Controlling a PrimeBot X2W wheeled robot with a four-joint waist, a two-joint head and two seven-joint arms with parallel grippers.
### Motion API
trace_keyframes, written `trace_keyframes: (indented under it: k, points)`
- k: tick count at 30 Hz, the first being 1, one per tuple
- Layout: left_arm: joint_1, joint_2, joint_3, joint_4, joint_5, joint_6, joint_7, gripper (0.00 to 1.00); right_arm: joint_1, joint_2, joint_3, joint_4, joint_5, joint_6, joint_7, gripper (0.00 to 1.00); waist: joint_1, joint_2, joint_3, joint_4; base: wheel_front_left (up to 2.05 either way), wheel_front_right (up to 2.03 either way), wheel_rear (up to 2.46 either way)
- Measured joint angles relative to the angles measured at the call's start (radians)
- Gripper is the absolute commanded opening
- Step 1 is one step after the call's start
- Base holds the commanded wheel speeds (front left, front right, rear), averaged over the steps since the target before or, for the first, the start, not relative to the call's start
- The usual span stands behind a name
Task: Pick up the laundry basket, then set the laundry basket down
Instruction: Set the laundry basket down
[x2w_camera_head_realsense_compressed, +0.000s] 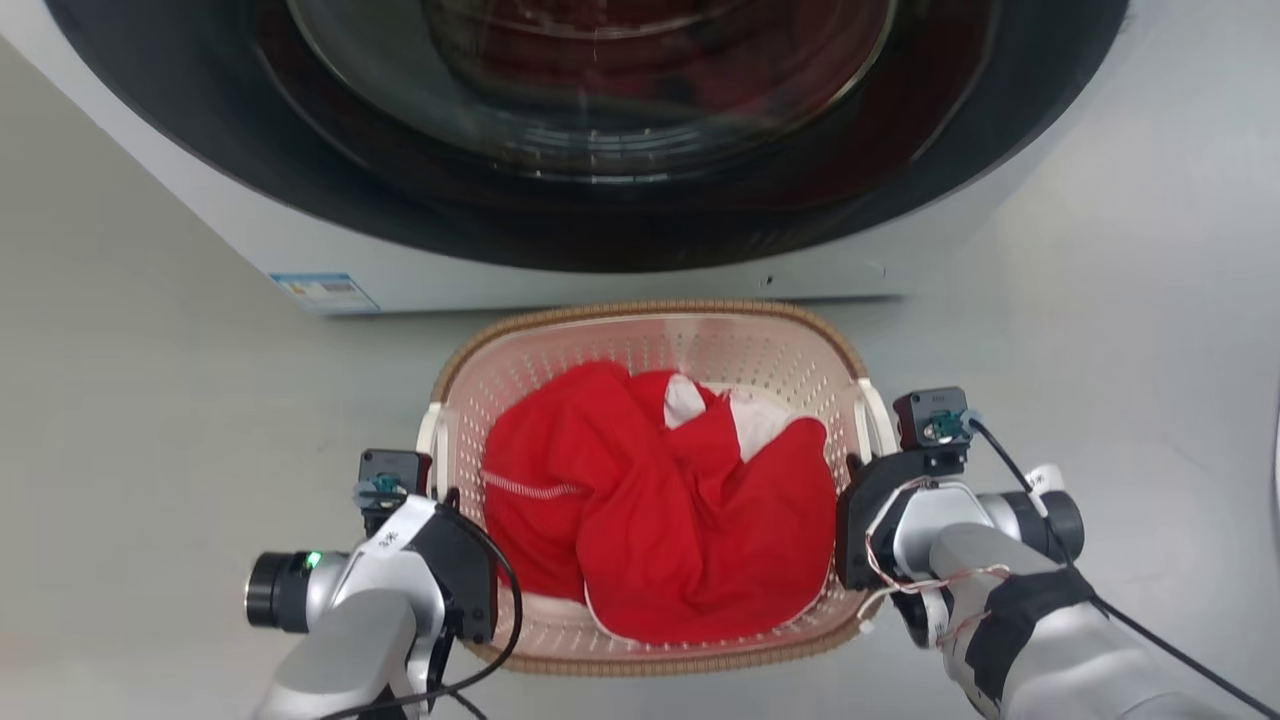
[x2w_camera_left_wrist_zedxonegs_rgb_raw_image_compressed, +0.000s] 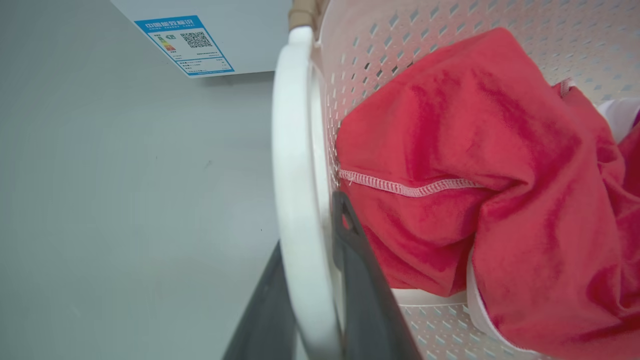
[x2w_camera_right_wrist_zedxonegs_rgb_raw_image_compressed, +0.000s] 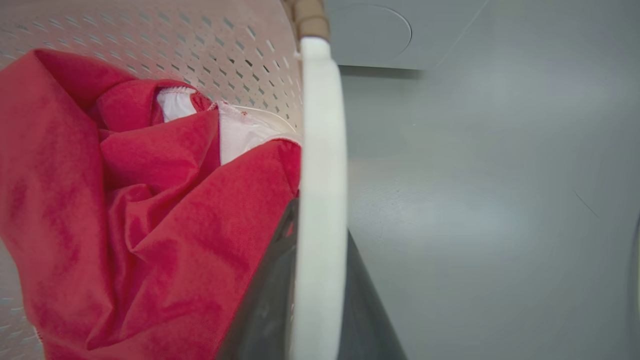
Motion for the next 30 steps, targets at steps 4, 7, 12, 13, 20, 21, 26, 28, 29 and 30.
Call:
trace_keyframes:
  k: [4,7,12,13,20,21,26,28,29,30]
  points:
    - [-0.033,0.0,0.006,-0.002,0.0,0.007,-0.012,0.0,-0.04,0.0,-0.001,0.005,-0.008,0.0,-0.014,0.0,0.0,0.0,0.06,0.001,0.0,0.0,0.0]
    - [-0.062,0.0,0.008,-0.004,0.0,0.008,-0.02,0.0,-0.066,-0.001,-0.003,0.013,-0.009,0.0,-0.023,0.0,0.0,0.0,0.105,0.001,0.0,0.0,0.0]
    - [-0.105,-0.001,0.009,-0.01,0.0,0.016,-0.029,0.0,-0.114,-0.002,-0.008,0.027,-0.016,0.0,-0.039,0.0,0.0,0.0,0.18,0.003,0.0,0.0,0.0]
    - [-0.114,-0.001,0.009,-0.011,0.0,0.016,-0.03,0.0,-0.123,-0.002,-0.009,0.03,-0.016,0.0,-0.043,0.0,0.0,0.0,0.194,0.003,0.0,0.0,0.0]
    - [-0.178,-0.001,0.017,-0.017,0.001,0.016,-0.047,0.0,-0.201,-0.003,-0.015,0.052,-0.043,0.0,-0.062,0.0,0.0,0.0001,0.299,0.008,0.0,0.0,0.0]
    - [-0.189,-0.001,0.018,-0.017,0.001,0.017,-0.047,0.0,-0.213,-0.003,-0.016,0.055,-0.045,0.0,-0.065,0.0,0.0,0.0001,0.314,0.009,0.0,0.0,0.0]
    - [-0.226,-0.002,0.02,-0.017,0.002,0.017,-0.065,0.0,-0.25,-0.004,-0.019,0.071,-0.052,0.001,-0.087,0.0,0.0,0.0,0.383,0.012,0.0,0.0,0.0]
    - [-0.229,-0.002,0.02,-0.016,0.002,0.017,-0.066,0.0,-0.255,-0.004,-0.019,0.076,-0.053,0.002,-0.095,0.0,0.0,0.0001,0.406,0.014,0.0,0.0,0.0]
    - [-0.23,-0.003,0.02,-0.015,0.002,0.017,-0.072,0.0,-0.257,-0.004,-0.018,0.077,-0.053,0.002,-0.096,0.0,-0.0001,0.0,0.416,0.015,0.0,0.0,0.0]
    - [-0.231,-0.004,0.02,-0.014,0.002,0.017,-0.073,0.0,-0.258,-0.004,-0.018,0.078,-0.057,0.002,-0.102,0.0,-0.0001,0.0001,0.425,0.016,0.0,0.0,0.0]
